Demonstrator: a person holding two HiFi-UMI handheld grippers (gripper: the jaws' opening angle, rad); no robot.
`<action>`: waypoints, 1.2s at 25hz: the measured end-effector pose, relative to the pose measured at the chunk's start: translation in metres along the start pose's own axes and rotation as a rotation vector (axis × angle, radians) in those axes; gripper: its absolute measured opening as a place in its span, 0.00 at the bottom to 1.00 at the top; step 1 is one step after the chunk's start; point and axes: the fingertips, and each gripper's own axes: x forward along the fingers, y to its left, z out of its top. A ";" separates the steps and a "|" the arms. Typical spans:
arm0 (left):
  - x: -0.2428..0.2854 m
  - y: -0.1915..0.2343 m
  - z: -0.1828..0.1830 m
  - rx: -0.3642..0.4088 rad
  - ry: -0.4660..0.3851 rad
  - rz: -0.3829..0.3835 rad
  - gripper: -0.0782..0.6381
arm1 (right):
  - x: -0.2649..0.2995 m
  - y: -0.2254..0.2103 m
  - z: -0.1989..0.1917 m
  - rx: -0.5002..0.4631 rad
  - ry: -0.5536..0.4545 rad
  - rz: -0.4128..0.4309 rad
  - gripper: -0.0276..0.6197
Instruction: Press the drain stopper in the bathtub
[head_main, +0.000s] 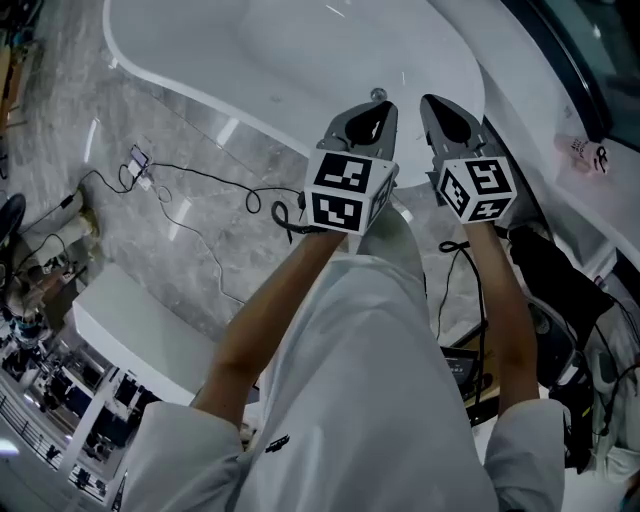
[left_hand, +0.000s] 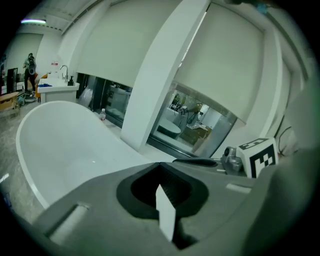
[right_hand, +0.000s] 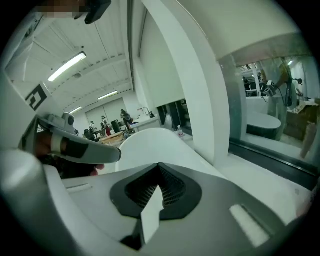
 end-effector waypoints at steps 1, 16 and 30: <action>-0.006 -0.004 0.008 0.009 -0.009 -0.007 0.11 | -0.008 0.003 0.010 -0.001 -0.017 -0.003 0.05; -0.101 -0.071 0.102 0.170 -0.146 -0.164 0.11 | -0.109 0.080 0.140 -0.045 -0.277 0.001 0.05; -0.164 -0.096 0.139 0.215 -0.250 -0.239 0.11 | -0.177 0.119 0.183 -0.042 -0.376 0.036 0.05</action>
